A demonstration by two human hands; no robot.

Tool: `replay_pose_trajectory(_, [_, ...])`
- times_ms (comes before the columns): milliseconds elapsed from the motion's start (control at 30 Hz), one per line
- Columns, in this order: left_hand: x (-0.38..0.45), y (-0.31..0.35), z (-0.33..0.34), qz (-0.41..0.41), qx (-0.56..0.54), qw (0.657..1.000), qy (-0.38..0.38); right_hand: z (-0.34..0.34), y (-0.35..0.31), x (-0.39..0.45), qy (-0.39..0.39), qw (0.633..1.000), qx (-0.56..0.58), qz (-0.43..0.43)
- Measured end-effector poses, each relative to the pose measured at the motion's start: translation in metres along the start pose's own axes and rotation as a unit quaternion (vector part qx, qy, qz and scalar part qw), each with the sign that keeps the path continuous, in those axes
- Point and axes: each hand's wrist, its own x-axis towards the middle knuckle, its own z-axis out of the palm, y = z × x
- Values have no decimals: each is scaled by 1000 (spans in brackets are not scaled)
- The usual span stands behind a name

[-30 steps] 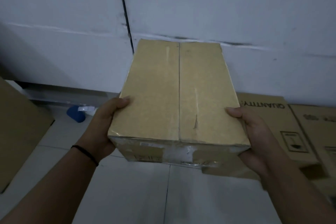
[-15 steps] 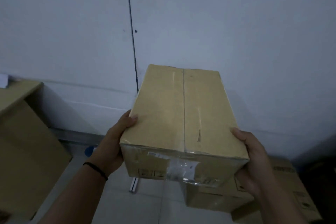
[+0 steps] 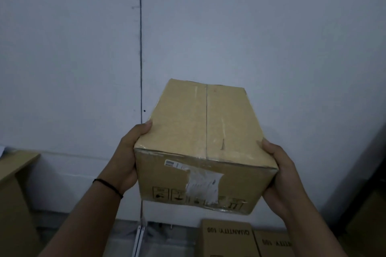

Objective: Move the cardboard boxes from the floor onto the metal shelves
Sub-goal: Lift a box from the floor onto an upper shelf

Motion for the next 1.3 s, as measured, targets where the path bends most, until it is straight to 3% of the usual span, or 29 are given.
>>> replay_pose_trajectory(333, [2,-4,72,-32,-18,993,-113,-39,-43,-68,101,992,11,-72])
replay_pose_trajectory(667, [-28,-50,177,-131,-12,937,-323,-88,-65,-202,326,932,29,-154])
replay_pose_trajectory(1000, [-162,-130,316,-243,-19,850,-468,-169,-77,-394,472,848,27,-238])
replay_pose_trajectory(1300, [-317,-208,442,-326,-12,782,-532,-255,-104,-566,568,779,24,-264])
